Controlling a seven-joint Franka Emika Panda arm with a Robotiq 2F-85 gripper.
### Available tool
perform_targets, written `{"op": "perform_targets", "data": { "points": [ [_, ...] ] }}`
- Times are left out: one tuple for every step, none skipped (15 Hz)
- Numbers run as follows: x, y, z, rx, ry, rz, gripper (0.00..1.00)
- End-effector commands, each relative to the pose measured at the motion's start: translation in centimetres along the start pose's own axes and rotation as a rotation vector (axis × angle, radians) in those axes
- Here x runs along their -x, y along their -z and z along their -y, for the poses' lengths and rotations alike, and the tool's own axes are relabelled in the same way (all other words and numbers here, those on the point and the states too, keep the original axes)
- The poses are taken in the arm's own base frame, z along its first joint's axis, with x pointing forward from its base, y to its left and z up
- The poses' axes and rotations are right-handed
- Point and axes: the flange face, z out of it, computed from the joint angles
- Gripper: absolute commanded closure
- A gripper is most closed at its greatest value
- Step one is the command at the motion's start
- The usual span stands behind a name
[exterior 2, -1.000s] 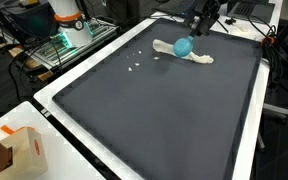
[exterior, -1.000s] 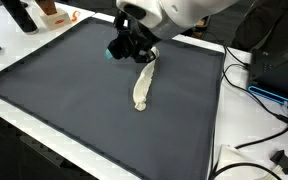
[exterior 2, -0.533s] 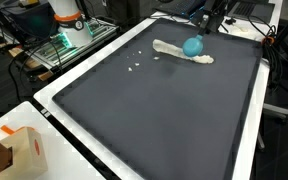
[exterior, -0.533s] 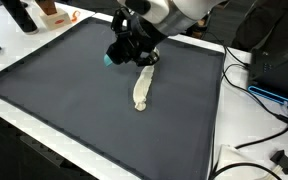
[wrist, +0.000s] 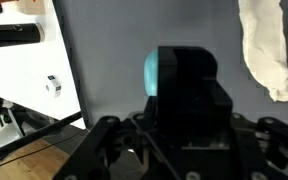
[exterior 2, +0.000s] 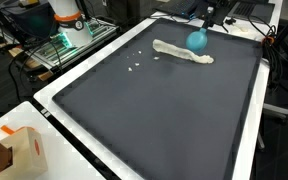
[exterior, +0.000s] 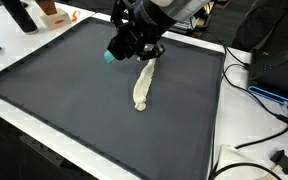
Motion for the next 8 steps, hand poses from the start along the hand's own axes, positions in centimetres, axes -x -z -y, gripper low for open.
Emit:
{"op": "perform_targets", "data": {
  "points": [
    [1.3,1.2,-1.0,-0.018,0.063,0.015,0.75],
    [1.6,1.5,-1.1,-0.019,0.078,0.020,0.75],
    [1.9,1.7,-1.1,-0.019,0.095,0.025,0.75],
    [2.2,1.8,-1.2,-0.014,0.113,0.036,0.75],
    [2.6,1.9,-1.2,-0.008,0.127,0.046,0.75],
    [3.0,1.9,-1.2,0.000,0.145,0.058,0.75],
    [3.4,1.9,-1.2,0.008,0.165,0.071,0.75],
    [3.9,1.9,-1.2,0.019,0.180,0.085,0.75]
  ]
}}
